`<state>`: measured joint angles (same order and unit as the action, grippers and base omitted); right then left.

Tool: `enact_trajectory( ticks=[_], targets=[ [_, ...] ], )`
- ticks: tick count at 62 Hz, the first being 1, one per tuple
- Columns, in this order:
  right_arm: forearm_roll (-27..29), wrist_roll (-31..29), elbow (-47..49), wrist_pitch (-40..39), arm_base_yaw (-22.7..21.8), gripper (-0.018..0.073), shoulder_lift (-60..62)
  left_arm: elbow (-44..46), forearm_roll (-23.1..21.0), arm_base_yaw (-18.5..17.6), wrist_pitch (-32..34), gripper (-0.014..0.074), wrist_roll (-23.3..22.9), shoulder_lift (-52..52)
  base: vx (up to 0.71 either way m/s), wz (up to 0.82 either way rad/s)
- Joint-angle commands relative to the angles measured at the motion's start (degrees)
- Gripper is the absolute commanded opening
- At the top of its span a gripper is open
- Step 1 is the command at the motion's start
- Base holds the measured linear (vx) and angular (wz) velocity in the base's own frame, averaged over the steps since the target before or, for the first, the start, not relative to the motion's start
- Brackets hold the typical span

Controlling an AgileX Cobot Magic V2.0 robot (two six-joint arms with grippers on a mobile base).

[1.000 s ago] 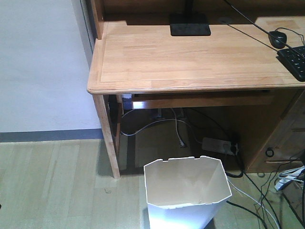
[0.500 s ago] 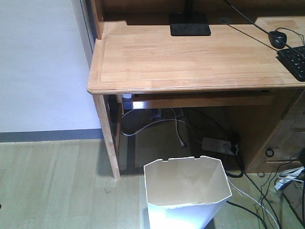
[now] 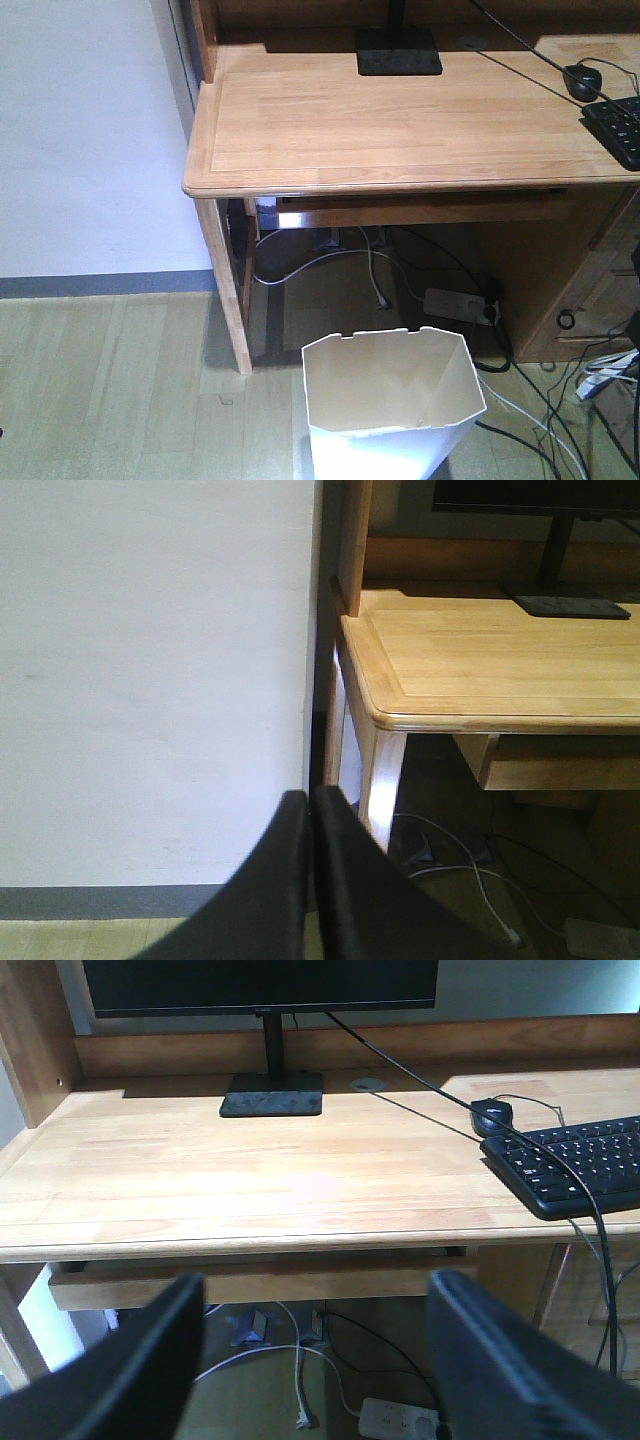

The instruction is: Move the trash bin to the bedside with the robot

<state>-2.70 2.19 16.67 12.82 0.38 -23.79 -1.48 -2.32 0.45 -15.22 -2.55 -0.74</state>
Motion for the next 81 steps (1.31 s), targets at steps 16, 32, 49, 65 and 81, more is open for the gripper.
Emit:
enact_trajectory(
  ticks=[16, 32, 49, 65, 81],
  targets=[
    [0.0, -1.5, 3.0, -4.8, -0.2, 0.0544, -1.2, -0.7, -0.2, 0.0, 4.0, -0.0006, -0.3, -0.8, 0.0, 0.0],
    [-0.1, -3.1, 13.3, 8.1, -0.2, 0.0542, -12.9, -0.7, -0.2, 0.0, 4.0, -0.0006, -0.3, -0.8, 0.0, 0.0],
    [0.2, -4.0, 22.1, 12.8, -0.2, 0.0542, -30.2, -0.7, -0.2, 0.0, 4.0, -0.0006, -0.3, -0.8, 0.0, 0.0],
    [5.5, -12.9, 27.3, 18.9, -0.3, 0.0542, -48.0, -0.7, -0.2, 0.0, 4.0, -0.0006, -0.3, -0.8, 0.0, 0.0],
    [9.1, -18.3, 29.1, 13.6, -0.3, 0.0542, -65.0, -0.7, -0.2, 0.0, 4.0, -0.0006, -0.3, -0.8, 0.0, 0.0]
  ],
)
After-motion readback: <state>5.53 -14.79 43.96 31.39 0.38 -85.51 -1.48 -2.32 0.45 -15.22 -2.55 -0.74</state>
